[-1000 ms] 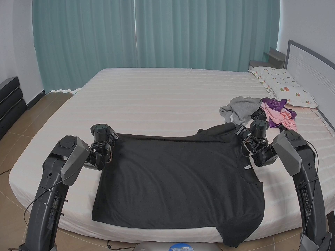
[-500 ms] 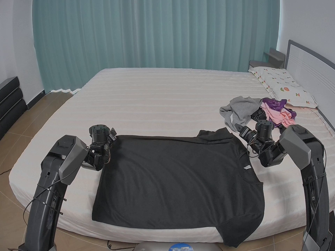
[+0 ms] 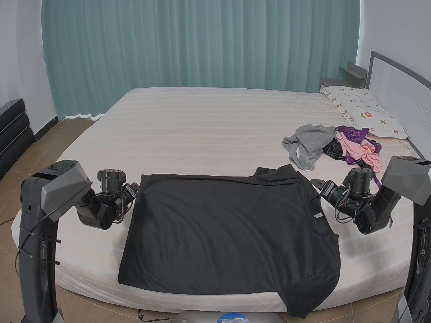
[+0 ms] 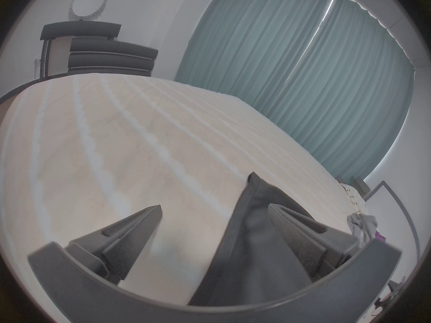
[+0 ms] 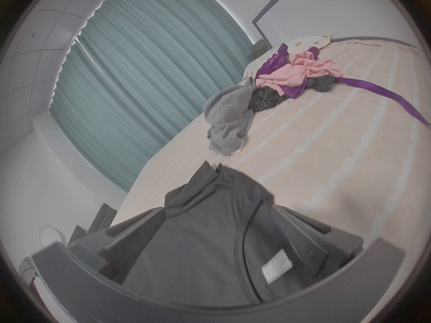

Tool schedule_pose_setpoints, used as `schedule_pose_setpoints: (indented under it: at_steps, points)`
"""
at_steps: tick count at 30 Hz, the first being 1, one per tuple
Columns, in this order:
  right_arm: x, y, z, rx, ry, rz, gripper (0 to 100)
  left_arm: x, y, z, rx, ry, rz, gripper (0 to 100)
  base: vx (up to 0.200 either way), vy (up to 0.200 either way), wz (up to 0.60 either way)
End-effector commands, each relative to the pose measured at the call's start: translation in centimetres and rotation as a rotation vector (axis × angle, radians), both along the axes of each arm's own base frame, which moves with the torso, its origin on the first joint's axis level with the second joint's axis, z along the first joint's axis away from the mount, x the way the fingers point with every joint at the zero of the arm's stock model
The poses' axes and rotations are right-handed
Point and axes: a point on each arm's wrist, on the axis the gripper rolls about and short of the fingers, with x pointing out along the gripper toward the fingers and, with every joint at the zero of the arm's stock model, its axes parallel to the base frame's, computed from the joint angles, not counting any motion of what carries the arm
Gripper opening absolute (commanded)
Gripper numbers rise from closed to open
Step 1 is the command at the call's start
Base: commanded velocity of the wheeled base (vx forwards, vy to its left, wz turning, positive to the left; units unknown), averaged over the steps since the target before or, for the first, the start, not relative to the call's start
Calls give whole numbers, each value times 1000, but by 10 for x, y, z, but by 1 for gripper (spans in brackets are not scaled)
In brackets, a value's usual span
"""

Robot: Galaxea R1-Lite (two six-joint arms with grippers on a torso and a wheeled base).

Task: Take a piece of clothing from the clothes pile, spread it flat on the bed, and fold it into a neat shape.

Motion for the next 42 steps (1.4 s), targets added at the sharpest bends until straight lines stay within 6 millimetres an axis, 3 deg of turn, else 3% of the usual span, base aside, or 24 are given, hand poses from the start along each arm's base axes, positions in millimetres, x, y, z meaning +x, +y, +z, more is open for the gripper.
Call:
schedule_pose_setpoints:
  at_steps: [1, 3, 6, 10, 21, 35, 42]
  points:
    - [-106, -1, 27, 45, 49, 66, 100, -117, 6, 80, -144, 23, -114, 100, 0, 0, 0]
    - [-115, -2, 23, 48, 76, 63, 100, -128, 5, 80, -159, 35, -120, 100, 0, 0, 0]
    - [-142, 5, 15, 159, 163, 38, 100, -161, 3, 75, -188, 79, -124, 100, 0, 0, 0]
    - [-161, 16, 9, 255, 217, 36, 100, -181, -4, 63, -254, 143, -102, 100, 0, 0, 0]
    - [-169, 4, -18, 272, 335, -3, 100, -206, -3, 51, -454, 228, -118, 100, 0, 0, 0]
    - [-167, 4, -22, 284, 350, 20, 100, -207, -3, 47, -463, 246, -125, 100, -171, 0, 0]
    - [-166, 4, -22, 284, 347, 20, 100, -195, -2, 34, -455, 262, -122, 100, 0, 0, 0]
